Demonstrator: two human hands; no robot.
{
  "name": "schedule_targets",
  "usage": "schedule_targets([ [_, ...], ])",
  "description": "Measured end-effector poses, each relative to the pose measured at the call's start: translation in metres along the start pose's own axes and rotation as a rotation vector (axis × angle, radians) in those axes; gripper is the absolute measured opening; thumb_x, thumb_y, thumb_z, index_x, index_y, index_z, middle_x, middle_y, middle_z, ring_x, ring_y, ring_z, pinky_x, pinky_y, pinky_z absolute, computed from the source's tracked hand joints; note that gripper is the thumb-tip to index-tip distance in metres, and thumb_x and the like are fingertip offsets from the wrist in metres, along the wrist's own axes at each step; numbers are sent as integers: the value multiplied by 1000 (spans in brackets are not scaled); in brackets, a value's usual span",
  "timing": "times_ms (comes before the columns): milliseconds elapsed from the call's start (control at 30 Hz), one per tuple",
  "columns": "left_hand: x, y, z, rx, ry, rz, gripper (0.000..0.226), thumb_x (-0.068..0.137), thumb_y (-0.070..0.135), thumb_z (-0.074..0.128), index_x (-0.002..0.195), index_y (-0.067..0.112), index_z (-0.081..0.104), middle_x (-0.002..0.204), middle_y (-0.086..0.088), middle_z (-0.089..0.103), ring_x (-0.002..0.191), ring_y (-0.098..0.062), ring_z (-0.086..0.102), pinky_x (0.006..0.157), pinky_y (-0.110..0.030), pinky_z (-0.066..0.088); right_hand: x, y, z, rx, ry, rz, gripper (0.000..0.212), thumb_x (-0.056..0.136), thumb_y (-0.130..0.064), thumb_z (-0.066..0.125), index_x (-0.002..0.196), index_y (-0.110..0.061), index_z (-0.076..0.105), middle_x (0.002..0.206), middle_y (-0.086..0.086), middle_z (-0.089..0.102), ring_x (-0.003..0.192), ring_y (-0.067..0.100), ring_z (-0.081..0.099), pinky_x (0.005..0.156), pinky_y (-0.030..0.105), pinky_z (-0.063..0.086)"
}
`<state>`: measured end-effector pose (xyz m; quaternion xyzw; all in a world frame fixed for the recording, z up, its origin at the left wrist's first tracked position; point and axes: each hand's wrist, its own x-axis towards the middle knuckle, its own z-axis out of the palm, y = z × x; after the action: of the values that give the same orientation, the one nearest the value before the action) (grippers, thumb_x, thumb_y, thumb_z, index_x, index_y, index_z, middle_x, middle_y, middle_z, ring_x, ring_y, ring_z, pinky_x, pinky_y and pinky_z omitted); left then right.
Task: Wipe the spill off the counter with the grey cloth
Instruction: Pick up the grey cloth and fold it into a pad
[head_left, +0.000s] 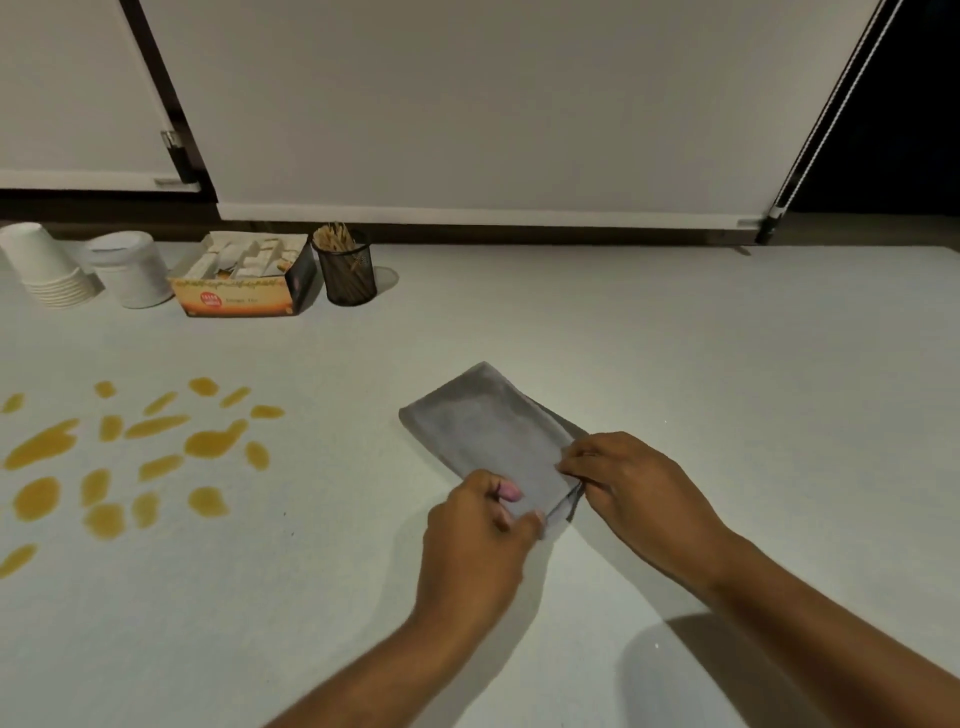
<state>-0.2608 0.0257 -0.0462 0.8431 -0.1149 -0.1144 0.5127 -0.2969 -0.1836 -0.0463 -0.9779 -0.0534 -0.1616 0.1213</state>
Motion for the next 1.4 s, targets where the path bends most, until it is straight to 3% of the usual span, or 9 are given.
schedule_targets([
  [233, 31, -1, -32, 388, 66, 256, 29, 99, 48, 65, 82, 27, 76, 68, 15, 69, 60, -2, 67, 57, -16, 50, 1, -23, 10, 195, 88, 377, 25, 103, -10, 55, 121, -7, 73, 114, 9, 70, 101, 25, 68, 89, 36, 56],
  [333, 83, 0, -52, 561, 128, 364, 29, 102, 41, 63, 114, 19, 79, 107, -6, 73, 99, -23, 69, 89, -41, 56, 10, -30, 12, 230, 63, 568, 26, 101, -18, 60, 122, -4, 65, 113, 14, 66, 103, 30, 63, 88, 42, 55],
  [433, 131, 1, -60, 660, 45, 318, 44, 106, 37, 60, 143, 14, 66, 138, -15, 66, 126, -35, 62, 106, -45, 49, 18, -35, 11, 271, 75, 689, 31, 98, -18, 66, 124, -1, 62, 115, 15, 63, 101, 26, 60, 85, 36, 52],
  [600, 170, 9, -61, 516, -125, 239, 50, 97, 39, 74, 137, 9, 70, 130, -12, 76, 120, -28, 69, 94, -28, 46, 23, -36, 9, 406, 93, 759, 10, 93, -3, 66, 97, 6, 70, 89, 19, 72, 75, 24, 65, 62, 31, 52],
  [700, 177, 10, -67, 391, -128, 213, 53, 87, 33, 86, 134, 11, 74, 114, -7, 81, 103, -19, 71, 86, -23, 46, 23, -34, 8, 468, 82, 739, 10, 90, -1, 69, 81, -6, 68, 82, 10, 69, 69, 17, 59, 54, 21, 42],
  [867, 171, 18, -91, 50, -275, 120, 19, 89, 15, 83, 108, 14, 85, 104, -6, 83, 105, -31, 77, 83, -35, 63, 20, -28, 8, 546, 97, 710, 16, 90, -3, 70, 99, -11, 60, 92, 4, 67, 70, 11, 60, 51, 11, 47],
  [1000, 141, 30, -118, -30, -340, 236, 16, 93, 13, 78, 108, 14, 84, 111, -6, 81, 112, -35, 73, 95, -46, 62, 20, -29, -6, 746, 23, 751, 41, 86, -5, 77, 119, -21, 57, 101, 8, 70, 81, 23, 71, 63, 26, 56],
  [1133, 106, 42, -151, -24, -317, 430, 19, 92, 15, 78, 108, 25, 82, 108, 7, 79, 103, -30, 69, 96, -52, 59, 19, -31, -44, 775, 66, 565, 15, 87, -2, 80, 95, -15, 78, 84, 10, 77, 74, 16, 69, 65, 25, 53],
  [1400, 77, 80, -207, -203, -296, 680, 18, 94, 24, 77, 111, 28, 83, 111, 0, 82, 104, -16, 75, 87, -30, 62, 37, -47, -147, 824, 228, 197, 24, 90, -14, 80, 105, -32, 83, 99, -2, 82, 88, 11, 77, 73, 22, 62],
])
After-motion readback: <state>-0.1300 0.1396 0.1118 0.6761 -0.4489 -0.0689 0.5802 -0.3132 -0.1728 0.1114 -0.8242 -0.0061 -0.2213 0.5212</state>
